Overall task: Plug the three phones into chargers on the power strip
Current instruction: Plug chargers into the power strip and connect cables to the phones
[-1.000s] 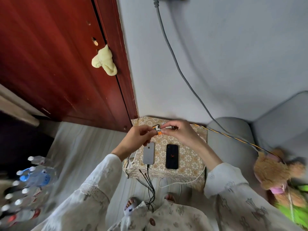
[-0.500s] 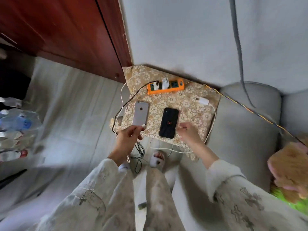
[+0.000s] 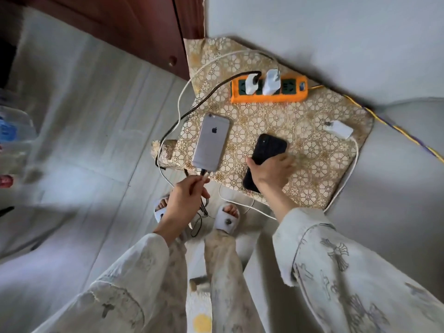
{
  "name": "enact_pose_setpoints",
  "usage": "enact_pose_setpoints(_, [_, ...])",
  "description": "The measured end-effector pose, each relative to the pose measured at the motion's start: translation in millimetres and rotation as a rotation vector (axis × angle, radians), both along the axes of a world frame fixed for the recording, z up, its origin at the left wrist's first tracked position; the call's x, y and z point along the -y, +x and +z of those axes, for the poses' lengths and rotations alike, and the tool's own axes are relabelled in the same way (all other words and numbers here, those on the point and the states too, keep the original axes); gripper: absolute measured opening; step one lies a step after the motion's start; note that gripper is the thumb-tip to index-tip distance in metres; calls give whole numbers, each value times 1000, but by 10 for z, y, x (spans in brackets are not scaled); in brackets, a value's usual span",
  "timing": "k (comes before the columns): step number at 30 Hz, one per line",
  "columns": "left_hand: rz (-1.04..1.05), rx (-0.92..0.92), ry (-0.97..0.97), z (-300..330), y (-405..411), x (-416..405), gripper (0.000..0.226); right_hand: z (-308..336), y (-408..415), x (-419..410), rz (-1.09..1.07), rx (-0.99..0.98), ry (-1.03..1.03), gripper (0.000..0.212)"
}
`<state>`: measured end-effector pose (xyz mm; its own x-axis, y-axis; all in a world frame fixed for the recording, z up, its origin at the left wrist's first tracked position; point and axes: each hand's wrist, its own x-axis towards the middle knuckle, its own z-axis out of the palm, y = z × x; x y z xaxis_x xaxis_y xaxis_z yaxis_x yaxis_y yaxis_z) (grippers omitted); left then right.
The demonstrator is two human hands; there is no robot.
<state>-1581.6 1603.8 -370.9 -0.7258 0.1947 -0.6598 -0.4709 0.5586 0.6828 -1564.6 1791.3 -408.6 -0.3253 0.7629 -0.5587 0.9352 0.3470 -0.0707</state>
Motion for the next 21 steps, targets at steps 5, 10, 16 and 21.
enact_pose_setpoints(5, [5, -71, 29, 103, -32, -4, 16, 20, -75, -66, -210, -37, -143, 92])
enact_pose_setpoints(10, [-16, -141, 60, 352, 4, -149, 20, 422, 1, -164, -1088, -401, -839, 42])
enact_pose_setpoints(16, [-146, -225, 140, 559, 27, -348, 22, 663, 71, -94, -1369, -501, -1105, 64])
enact_pose_setpoints(21, [-119, -205, 100, 545, -14, -320, 20, 754, 45, -85, -1319, -522, -1123, 58])
